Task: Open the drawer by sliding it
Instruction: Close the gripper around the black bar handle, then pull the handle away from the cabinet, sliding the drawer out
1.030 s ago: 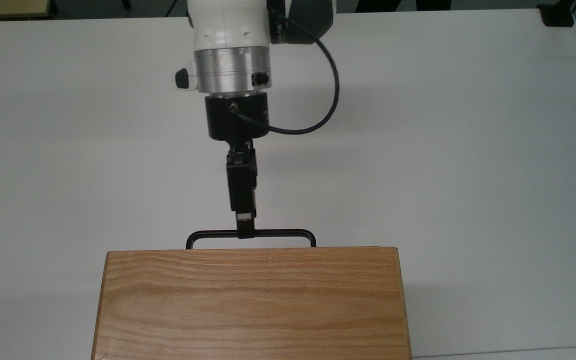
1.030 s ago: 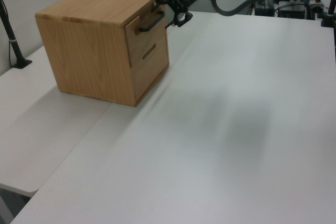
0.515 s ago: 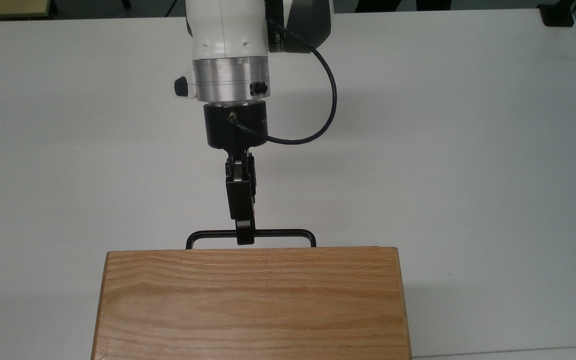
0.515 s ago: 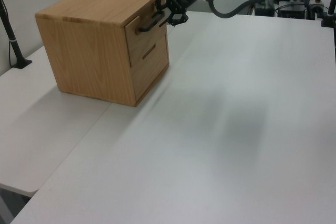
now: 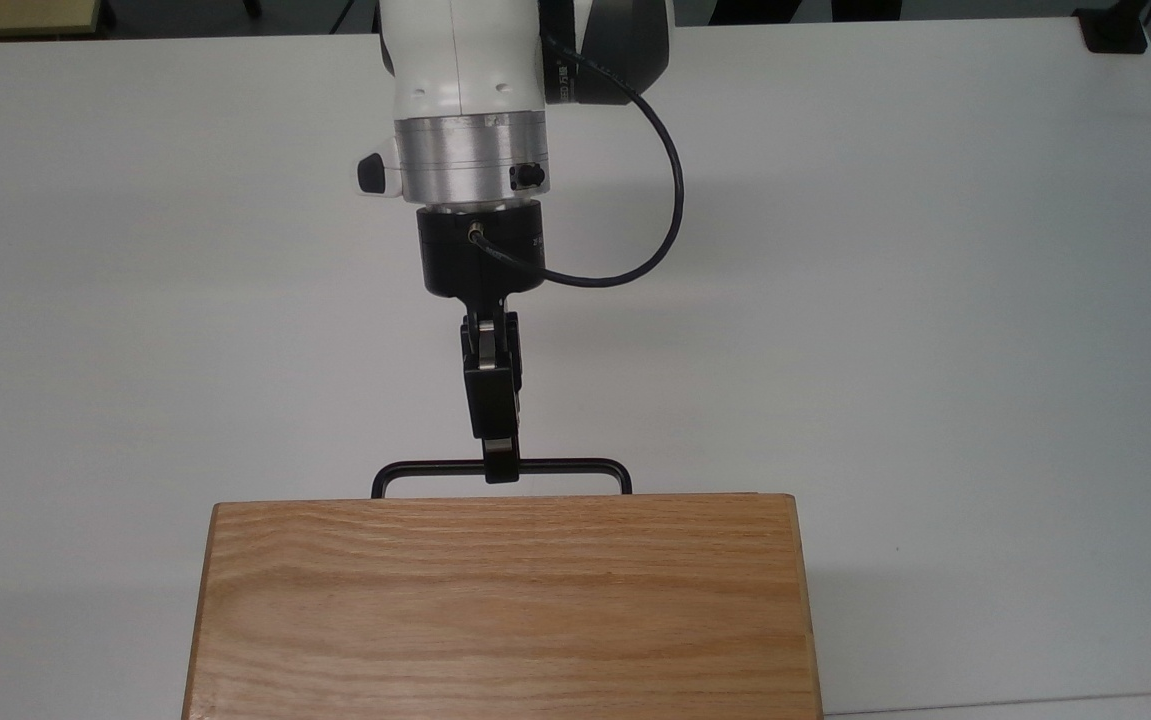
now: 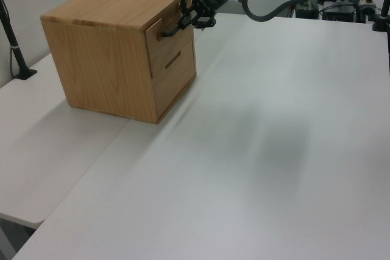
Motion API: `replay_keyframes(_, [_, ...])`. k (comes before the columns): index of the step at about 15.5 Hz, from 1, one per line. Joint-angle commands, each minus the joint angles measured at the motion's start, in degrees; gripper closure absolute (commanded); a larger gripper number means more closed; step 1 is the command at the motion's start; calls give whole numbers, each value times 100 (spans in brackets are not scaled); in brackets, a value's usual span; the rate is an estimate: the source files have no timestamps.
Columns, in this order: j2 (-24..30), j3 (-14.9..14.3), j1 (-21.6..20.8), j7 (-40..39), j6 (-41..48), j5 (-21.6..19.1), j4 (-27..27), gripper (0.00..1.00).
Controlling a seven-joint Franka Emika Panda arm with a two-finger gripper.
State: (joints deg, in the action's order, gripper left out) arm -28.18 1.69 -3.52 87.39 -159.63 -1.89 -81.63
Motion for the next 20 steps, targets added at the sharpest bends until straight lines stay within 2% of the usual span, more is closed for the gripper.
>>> replay_keyframes(1, [14, -11, -34, 208, -51, 119, 51, 94])
replay_keyframes(4, [189, -11, -34, 217, -51, 101, -168, 94])
replay_keyframes(7, [505, -11, -43, 331, -51, 101, -633, 94])
replay_keyframes(13, [1463, -11, -87, 393, -51, 101, -1986, 95])
replay_keyframes(20, [2429, -11, -69, 621, 10, 92, -3156, 95])
